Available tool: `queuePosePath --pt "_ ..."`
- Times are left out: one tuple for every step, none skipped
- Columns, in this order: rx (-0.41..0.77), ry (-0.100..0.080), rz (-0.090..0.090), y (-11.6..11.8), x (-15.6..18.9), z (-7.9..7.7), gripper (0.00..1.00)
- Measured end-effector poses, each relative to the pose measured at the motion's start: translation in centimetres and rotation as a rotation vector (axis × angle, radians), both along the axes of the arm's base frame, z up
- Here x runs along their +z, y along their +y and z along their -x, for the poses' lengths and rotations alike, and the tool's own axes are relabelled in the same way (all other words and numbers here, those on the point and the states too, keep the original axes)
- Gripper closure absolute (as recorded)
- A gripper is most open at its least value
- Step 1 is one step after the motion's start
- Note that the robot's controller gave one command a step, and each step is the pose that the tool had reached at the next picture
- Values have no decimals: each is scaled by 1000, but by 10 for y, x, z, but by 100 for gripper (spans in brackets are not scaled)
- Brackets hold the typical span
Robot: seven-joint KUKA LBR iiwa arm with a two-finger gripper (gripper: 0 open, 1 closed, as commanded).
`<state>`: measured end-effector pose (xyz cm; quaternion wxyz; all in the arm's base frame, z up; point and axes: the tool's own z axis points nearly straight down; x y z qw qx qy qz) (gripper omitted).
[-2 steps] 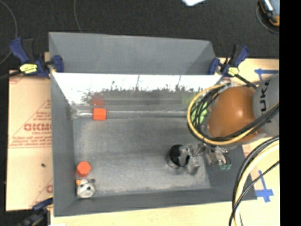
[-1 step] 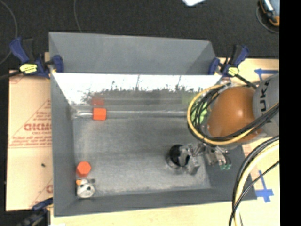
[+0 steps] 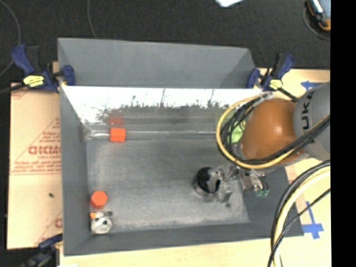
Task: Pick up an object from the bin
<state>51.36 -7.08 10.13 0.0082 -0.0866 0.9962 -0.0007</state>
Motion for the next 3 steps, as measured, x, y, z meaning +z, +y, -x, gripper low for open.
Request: queuePosePath --pt "75 3 1 -13 16 -36 100" --pt "-90 -1 -2 2 7 -44 100" --pt "-75 4 -1 1 77 -31 100"
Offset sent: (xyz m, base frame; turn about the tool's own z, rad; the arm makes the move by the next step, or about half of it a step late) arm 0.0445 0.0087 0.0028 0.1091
